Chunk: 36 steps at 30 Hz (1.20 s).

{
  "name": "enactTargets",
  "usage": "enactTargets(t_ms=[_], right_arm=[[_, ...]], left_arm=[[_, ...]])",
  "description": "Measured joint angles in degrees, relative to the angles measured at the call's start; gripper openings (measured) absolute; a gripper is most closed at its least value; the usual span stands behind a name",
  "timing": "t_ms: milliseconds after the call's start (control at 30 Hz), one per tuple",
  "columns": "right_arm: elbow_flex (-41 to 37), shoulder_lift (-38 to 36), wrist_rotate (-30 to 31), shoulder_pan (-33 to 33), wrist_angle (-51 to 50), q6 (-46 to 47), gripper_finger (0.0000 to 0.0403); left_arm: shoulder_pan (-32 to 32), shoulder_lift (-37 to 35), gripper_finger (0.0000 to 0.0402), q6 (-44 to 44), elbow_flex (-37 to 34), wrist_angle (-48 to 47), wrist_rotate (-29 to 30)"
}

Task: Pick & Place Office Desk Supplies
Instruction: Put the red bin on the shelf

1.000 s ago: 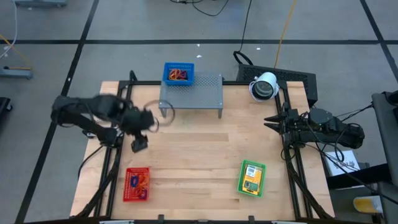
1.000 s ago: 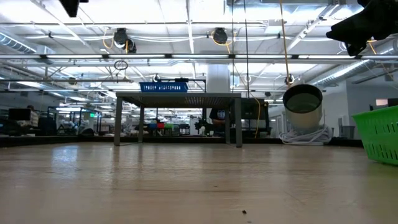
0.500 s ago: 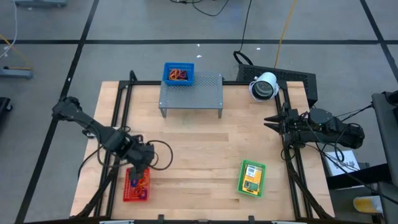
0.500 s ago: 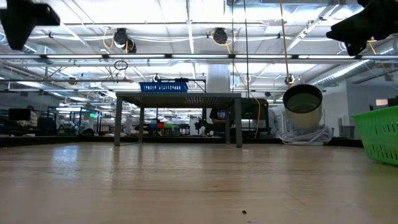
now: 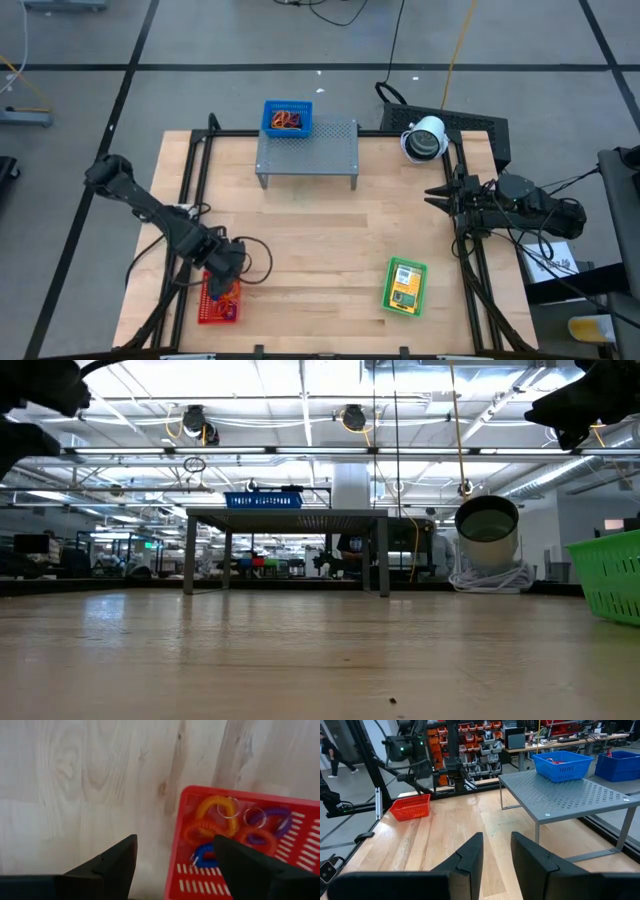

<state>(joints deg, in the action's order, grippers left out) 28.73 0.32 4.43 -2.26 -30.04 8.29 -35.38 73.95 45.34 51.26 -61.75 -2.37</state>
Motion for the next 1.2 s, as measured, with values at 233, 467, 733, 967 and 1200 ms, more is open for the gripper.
enactTargets(t_ms=[233,467,733,967,1200], right_arm=[[-0.02,-0.02,0.0,-0.02,0.0,0.0,0.0089],[-0.02,0.0,0.0,0.0,0.0,0.0,0.0089],[0.0,-0.02,0.0,-0.02,0.02,0.0,0.0089],[-0.02,0.0,0.0,0.0,0.02,0.0,0.0089],[-0.01,-0.01,0.0,-0.01,0.02,0.0,0.0089]], left_arm=[[-1.63,0.0,0.0253,0.75,-4.58,2.08,0.24],[-1.52,0.0,0.0252,2.09,-7.4,3.25,-0.78],[-1.95,0.0,0.0244,2.84,-10.53,8.66,-3.5],[-2.72,0.0,0.0239,4.72,-13.32,12.46,-6.52],[-2.72,0.0,0.0122,7.87,-13.81,12.38,-5.97]])
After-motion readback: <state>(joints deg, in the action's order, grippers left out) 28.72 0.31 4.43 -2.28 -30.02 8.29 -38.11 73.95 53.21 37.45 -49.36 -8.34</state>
